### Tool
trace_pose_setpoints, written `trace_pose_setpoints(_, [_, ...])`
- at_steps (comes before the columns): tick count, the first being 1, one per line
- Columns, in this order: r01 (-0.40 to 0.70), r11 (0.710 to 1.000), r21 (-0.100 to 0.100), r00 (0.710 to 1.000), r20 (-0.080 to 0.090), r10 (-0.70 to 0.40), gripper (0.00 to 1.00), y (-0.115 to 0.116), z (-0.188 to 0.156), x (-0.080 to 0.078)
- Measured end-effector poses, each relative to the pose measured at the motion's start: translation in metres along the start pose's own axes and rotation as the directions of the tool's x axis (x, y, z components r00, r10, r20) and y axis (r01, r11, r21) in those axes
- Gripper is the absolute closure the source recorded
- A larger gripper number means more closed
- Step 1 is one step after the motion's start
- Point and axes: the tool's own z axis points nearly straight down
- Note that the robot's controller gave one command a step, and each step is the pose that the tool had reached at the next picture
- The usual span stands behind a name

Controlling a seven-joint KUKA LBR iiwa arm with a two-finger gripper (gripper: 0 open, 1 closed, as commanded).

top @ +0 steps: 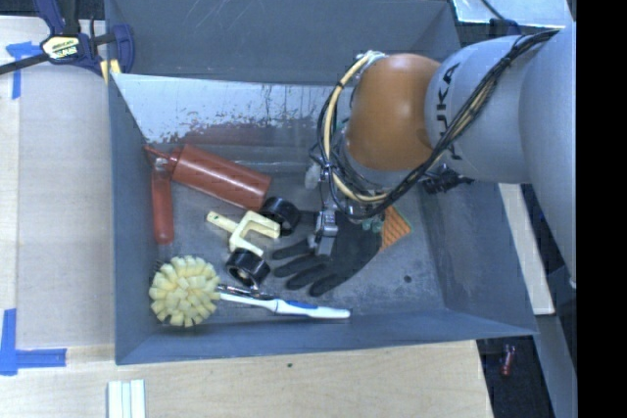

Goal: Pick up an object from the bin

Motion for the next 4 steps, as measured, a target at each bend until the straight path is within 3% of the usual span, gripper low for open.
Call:
trace_pose_setpoints(1, [0.198,0.98,-0.003,0.98,-0.006,-0.198,0.0,0.01,0.003,0.019])
trace_pose_setpoints(2, [0.19,0.982,0.0,0.982,0.004,-0.19,1.0,0.01,0.003,0.031])
trace_pose_setpoints(4, [0.188,0.982,0.0,0.982,0.004,-0.188,1.0,0.01,0.003,0.031])
